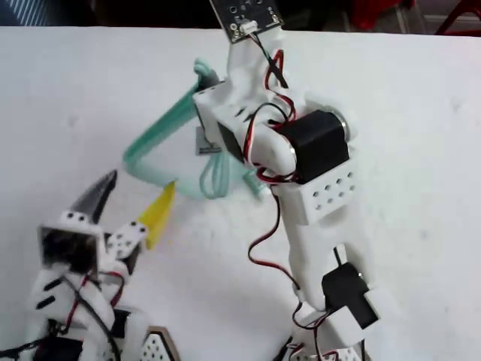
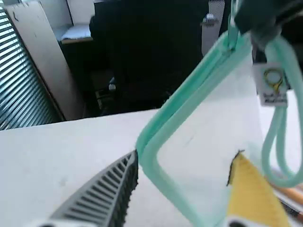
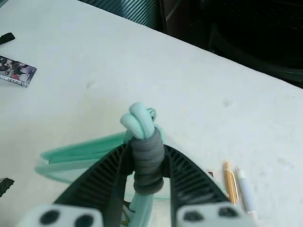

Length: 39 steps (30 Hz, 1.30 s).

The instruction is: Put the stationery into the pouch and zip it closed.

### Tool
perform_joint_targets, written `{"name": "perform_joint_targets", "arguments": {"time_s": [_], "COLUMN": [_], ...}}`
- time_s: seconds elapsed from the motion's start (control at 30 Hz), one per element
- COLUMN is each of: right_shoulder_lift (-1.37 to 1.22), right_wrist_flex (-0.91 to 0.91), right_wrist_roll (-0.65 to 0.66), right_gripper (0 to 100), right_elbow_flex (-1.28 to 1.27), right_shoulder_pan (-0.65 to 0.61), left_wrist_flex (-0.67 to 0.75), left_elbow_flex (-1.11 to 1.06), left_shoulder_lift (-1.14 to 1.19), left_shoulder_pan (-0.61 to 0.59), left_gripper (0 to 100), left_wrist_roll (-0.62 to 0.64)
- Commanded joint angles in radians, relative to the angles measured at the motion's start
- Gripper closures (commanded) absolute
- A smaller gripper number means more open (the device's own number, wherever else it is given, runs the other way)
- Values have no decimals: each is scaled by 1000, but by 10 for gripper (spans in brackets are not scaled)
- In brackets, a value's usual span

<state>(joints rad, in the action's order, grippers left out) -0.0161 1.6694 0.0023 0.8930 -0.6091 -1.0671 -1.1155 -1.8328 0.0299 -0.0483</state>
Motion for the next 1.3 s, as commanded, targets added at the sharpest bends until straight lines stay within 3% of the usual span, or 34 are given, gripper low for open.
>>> {"name": "perform_joint_targets", "arguments": {"time_s": [0.0, 0.2, 0.33, 0.47, 0.8, 1.03, 1.27], "right_shoulder_lift": [15, 16, 16, 18, 208, 289, 295], "right_wrist_flex": [2, 5, 7, 7, 1, 30, 42], "right_wrist_roll": [-5, -5, -3, 18, 302, 338, 336], "right_gripper": [981, 981, 981, 981, 981, 981, 981], "right_elbow_flex": [35, 35, 38, 40, 46, 37, 37], "right_shoulder_pan": [-4, -2, 22, 35, -120, -116, -77], "left_wrist_flex": [-34, 97, 81, 9, -147, -296, -466], "left_elbow_flex": [55, -60, -43, 64, 304, 413, 698], "left_shoulder_lift": [2, 2, 2, 1, 1, 1, 1], "left_shoulder_pan": [22, -27, -102, -162, -185, -189, -185], "left_gripper": [680, 681, 680, 680, 680, 680, 680], "left_wrist_roll": [3, -86, -92, -95, -152, -160, -160]}}
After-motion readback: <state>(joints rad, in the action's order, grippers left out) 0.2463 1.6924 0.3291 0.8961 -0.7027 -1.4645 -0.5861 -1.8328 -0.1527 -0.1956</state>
